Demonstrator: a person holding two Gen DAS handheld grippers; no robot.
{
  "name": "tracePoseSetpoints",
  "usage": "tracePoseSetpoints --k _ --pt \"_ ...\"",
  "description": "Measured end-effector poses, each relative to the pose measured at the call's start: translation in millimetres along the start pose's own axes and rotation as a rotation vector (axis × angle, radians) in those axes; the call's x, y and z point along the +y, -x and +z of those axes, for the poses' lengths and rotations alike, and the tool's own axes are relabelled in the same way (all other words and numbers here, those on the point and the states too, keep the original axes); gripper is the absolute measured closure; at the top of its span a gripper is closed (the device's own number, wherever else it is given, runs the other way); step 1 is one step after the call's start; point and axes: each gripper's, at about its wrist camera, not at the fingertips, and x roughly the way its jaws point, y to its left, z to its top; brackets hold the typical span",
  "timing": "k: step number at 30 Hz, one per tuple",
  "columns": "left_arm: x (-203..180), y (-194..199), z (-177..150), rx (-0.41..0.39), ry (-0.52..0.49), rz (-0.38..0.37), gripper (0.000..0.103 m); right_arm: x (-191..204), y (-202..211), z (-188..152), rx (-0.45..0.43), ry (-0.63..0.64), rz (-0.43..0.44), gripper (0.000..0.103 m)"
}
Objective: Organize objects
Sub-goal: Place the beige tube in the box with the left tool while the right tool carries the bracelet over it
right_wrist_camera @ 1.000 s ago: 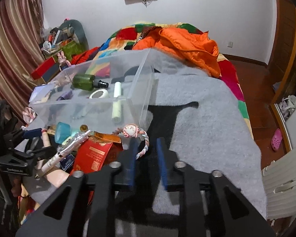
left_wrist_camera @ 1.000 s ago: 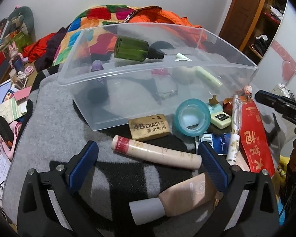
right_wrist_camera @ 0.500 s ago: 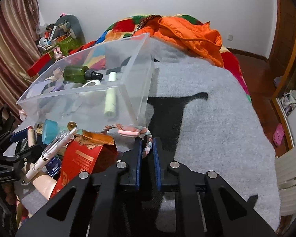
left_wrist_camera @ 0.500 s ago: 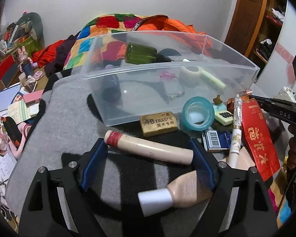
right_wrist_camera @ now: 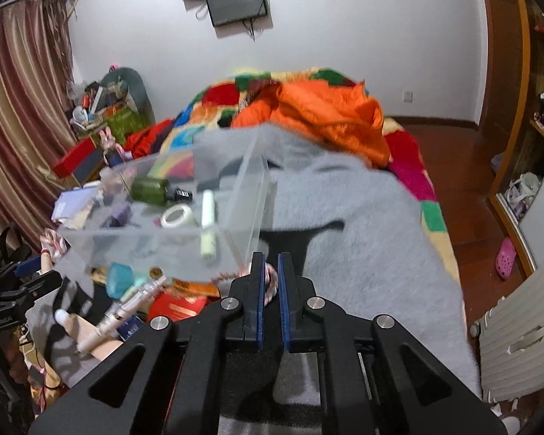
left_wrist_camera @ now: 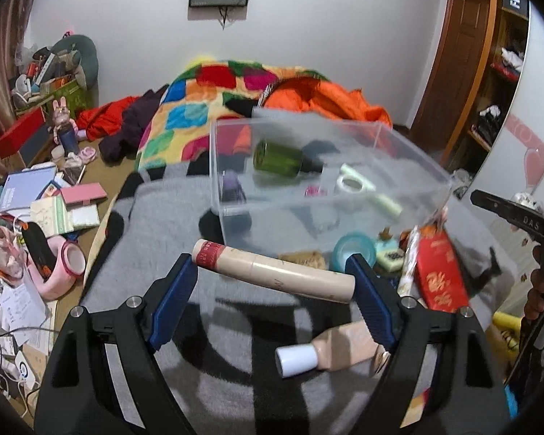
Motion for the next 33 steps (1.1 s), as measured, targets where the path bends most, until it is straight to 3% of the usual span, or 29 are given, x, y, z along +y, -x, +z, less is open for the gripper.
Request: tracePoseSetpoints --k 6,11,13,16,21,26,29,33 --pt "0.4 3.3 33.3 -0.052 -0.004 -0.019 0.019 5.6 -5.4 -0.1 0.040 0.026 0.023 0.095" --pt "0.6 -20.3 60.4 -0.016 -0.001 -0.039 0.019 -1.4 -27.5 -7.5 0.101 -0.020 0.026 0.071" --pt "-0.6 -35.9 68.3 0.025 -0.003 -0.051 0.019 -3.5 -34.0 -9.2 0.116 -0.025 0.026 0.069" --pt "-4.4 -58.6 76.1 0.085 -0.020 -0.049 0.019 -3.9 -43.9 -11.3 0.138 -0.015 0.016 0.069" --pt "-9.0 -82.9 79.8 0.157 -0.022 -0.077 0.019 -5.1 -55.0 -10.7 0.159 -0.025 0.070 0.068" --pt "-13.6 -95.7 77.4 0.194 -0.017 -0.092 0.019 -1.1 -61.1 -11.0 0.154 -0.009 0.081 0.068" --pt "-14.9 -99.9 76.8 0.205 -0.024 -0.095 0.019 -1.4 -60.9 -11.8 0.149 -0.012 0.083 0.078" --pt "-17.8 -102.7 75.7 0.215 -0.030 -0.098 0.019 0.6 -56.2 -13.4 0.139 -0.006 0.086 0.083"
